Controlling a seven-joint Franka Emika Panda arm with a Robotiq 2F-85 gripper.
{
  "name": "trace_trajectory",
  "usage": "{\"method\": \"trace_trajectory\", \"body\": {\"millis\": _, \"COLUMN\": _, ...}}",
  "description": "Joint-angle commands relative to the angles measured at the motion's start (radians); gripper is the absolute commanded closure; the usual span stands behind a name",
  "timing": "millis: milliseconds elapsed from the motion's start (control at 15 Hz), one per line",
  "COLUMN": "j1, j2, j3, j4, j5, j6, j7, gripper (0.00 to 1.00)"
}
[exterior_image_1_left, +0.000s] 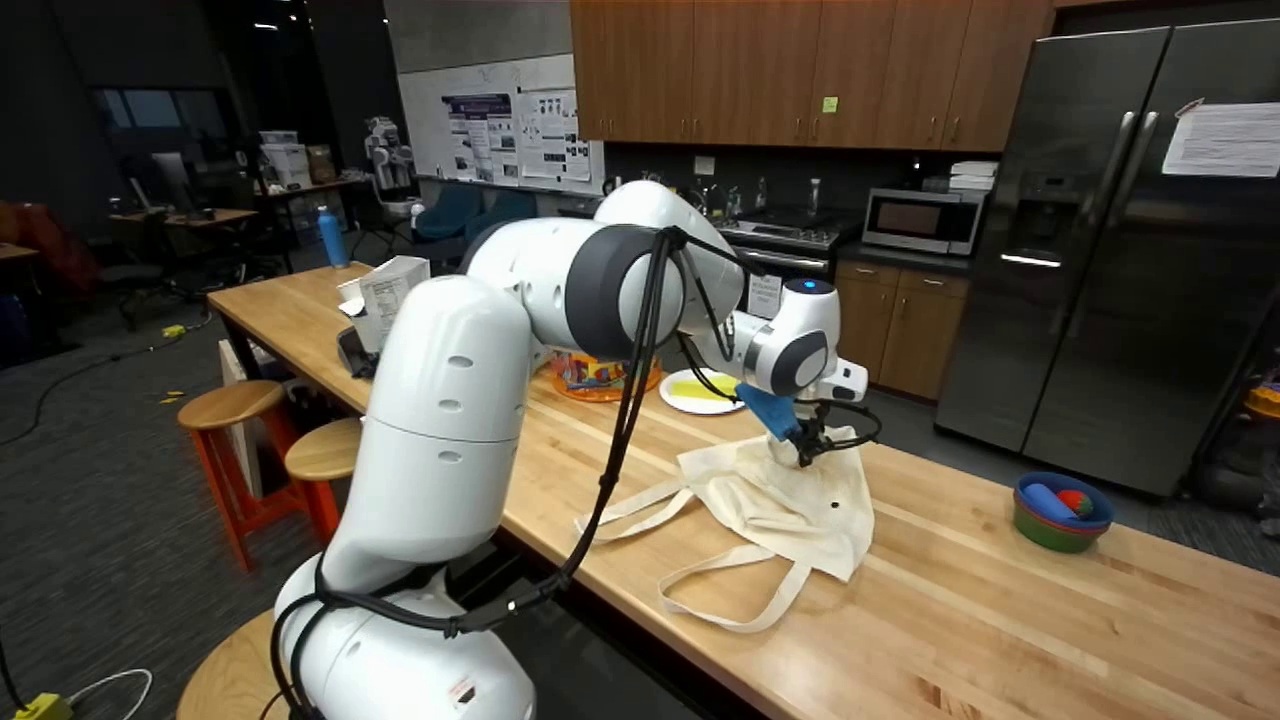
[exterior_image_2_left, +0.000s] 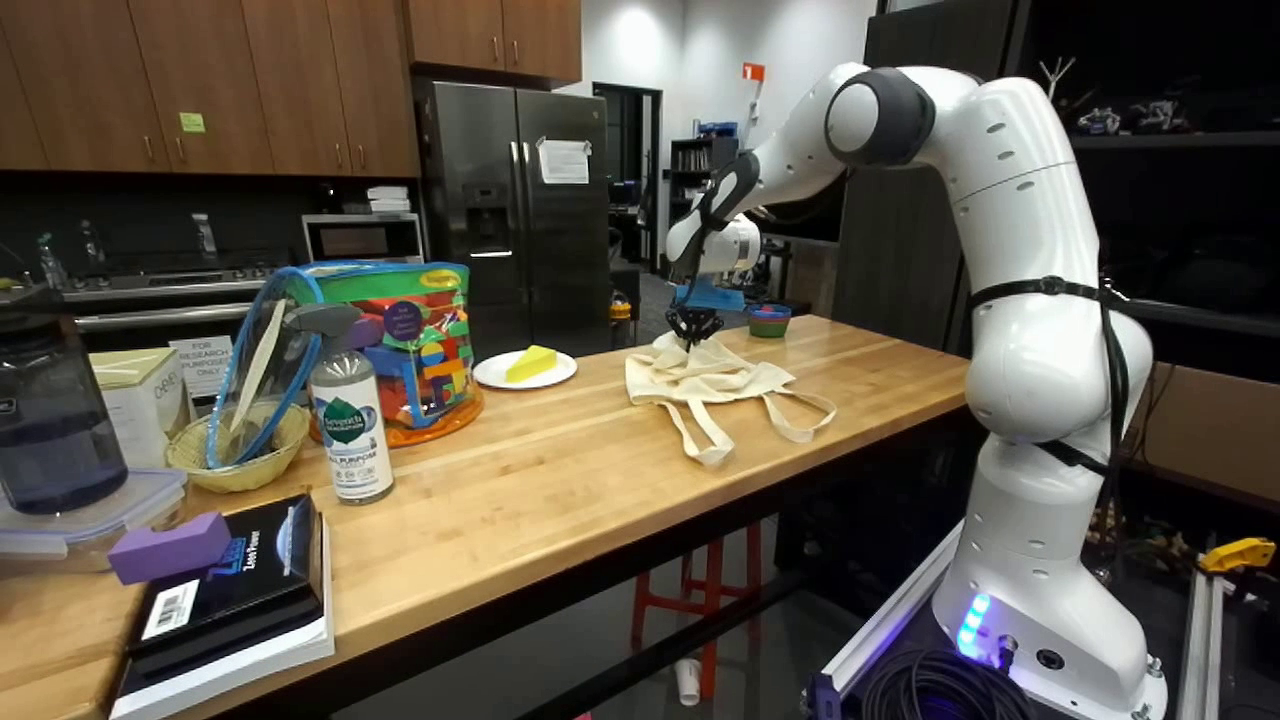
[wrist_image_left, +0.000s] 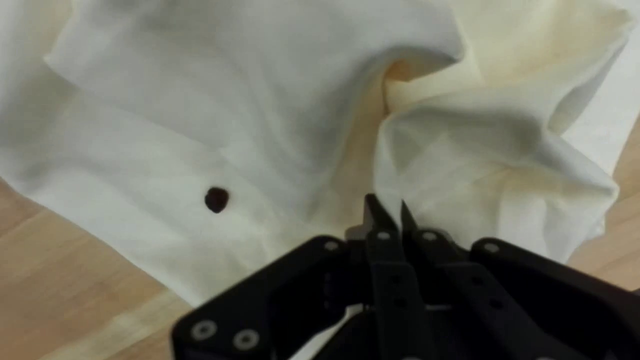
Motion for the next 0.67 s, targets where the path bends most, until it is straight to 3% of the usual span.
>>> {"method": "trace_trajectory", "body": {"millis": 0, "j1": -0.068, "j2": 0.100, "j3": -0.026, "j4": 0.075, "j5": 0.064, "j6": -0.022, "j7": -0.041, "gripper": 0.99}}
{"method": "trace_trajectory", "body": {"millis": 600, "j1": -0.183, "j2": 0.216, "j3": -0.049, "j4": 0.147, "j5": 0.135, "j6": 0.037, "j7": -0.092, "gripper": 0.99}}
